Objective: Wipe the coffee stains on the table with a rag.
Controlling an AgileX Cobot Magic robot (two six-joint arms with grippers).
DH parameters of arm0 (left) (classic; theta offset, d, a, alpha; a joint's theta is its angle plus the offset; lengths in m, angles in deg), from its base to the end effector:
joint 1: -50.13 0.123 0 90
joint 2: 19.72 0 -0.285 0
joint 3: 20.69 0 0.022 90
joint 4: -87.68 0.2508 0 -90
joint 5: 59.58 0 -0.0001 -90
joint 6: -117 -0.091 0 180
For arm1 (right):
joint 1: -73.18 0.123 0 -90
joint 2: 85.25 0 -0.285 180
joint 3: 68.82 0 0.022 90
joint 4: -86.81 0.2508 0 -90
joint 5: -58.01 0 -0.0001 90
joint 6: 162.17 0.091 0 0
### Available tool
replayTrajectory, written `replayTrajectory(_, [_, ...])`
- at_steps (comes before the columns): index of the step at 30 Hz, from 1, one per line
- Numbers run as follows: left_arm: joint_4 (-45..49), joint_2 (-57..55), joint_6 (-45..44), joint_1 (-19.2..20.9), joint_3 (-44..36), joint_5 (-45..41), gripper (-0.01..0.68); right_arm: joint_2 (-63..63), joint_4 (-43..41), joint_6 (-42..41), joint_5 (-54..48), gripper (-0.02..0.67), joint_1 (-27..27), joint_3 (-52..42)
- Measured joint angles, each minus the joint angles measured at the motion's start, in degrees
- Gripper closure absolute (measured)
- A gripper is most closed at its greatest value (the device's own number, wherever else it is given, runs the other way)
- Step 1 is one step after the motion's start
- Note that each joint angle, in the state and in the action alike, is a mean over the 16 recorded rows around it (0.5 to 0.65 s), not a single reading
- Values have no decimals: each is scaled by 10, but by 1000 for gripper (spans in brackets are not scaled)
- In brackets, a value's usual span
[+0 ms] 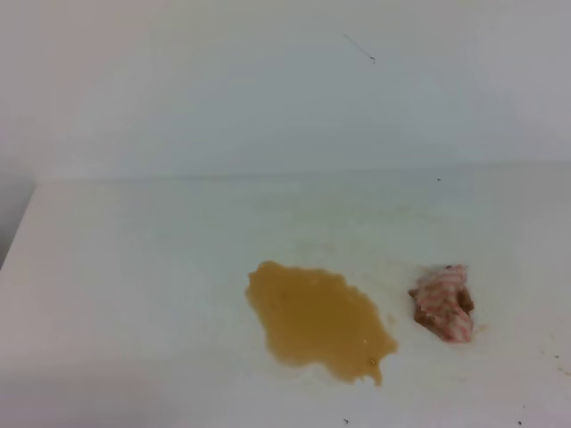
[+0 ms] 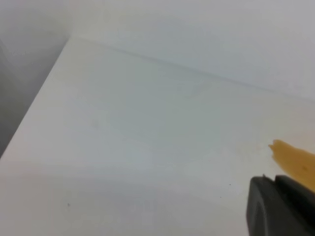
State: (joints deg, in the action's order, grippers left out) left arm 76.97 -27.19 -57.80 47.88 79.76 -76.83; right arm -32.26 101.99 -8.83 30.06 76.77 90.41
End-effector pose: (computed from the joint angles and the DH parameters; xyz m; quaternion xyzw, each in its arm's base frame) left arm 0.0546 -0.0072 0.1730 -0.0736 0.7844 -0.1161 0.6049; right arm 0.1508 0.0207 0.4247 -0.1510 0.7555 -0.0059 0.6374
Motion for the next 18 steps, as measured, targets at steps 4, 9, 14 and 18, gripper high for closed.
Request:
replayTrajectory(4, [0, 0, 0, 0, 0, 0, 673, 67, -22, -58, -49, 652, 38, 31])
replayTrajectory(9, [0, 0, 0, 0, 0, 0, 673, 151, -62, -96, -102, 652, 87, 81])
replayTrajectory(14, [0, 0, 0, 0, 0, 0, 673, 225, -98, -104, -135, 651, 121, 123])
replayTrajectory(18, [0, 0, 0, 0, 0, 0, 673, 276, -117, -95, -148, 651, 137, 143])
